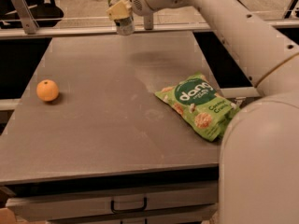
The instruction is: Move 7up can near orange
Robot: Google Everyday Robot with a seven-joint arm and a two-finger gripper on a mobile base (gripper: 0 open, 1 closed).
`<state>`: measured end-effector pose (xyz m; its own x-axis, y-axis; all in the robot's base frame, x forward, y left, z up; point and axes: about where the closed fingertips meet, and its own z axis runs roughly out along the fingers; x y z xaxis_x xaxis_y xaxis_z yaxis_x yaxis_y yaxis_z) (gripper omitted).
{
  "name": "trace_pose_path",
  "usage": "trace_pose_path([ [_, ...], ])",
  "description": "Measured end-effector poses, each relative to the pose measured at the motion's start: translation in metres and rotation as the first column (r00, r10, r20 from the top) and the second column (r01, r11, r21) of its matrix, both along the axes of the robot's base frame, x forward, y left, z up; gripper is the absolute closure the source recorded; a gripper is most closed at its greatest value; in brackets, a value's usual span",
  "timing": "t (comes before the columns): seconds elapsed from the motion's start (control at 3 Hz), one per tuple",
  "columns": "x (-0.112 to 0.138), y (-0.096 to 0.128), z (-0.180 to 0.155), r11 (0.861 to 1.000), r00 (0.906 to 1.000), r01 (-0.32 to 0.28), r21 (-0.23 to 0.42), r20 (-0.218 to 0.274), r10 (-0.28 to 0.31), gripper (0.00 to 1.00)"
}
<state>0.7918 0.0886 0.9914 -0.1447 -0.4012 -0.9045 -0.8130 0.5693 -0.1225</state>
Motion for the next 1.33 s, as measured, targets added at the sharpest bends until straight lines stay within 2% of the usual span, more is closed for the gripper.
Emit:
trace_pose_path([
  [0.33, -0.006, -0.003, 0.011, 1.0, 0.9999, 0.0, -0.002, 0.011, 0.0, 1.0],
  [0.67, -0.011, 0.006, 0.006, 1.0, 0.9997, -0.02, -0.019, 0.01, 0.02, 1.0],
  [1.0, -0.035, 0.024, -0.001, 0.998, 0.9981, -0.061, -0.025, 0.01, 0.061, 1.0],
  [1.33, -0.065, 0.047, -0.018, 0.99, 0.9909, -0.135, -0.038, -0.004, 0.135, 1.0],
])
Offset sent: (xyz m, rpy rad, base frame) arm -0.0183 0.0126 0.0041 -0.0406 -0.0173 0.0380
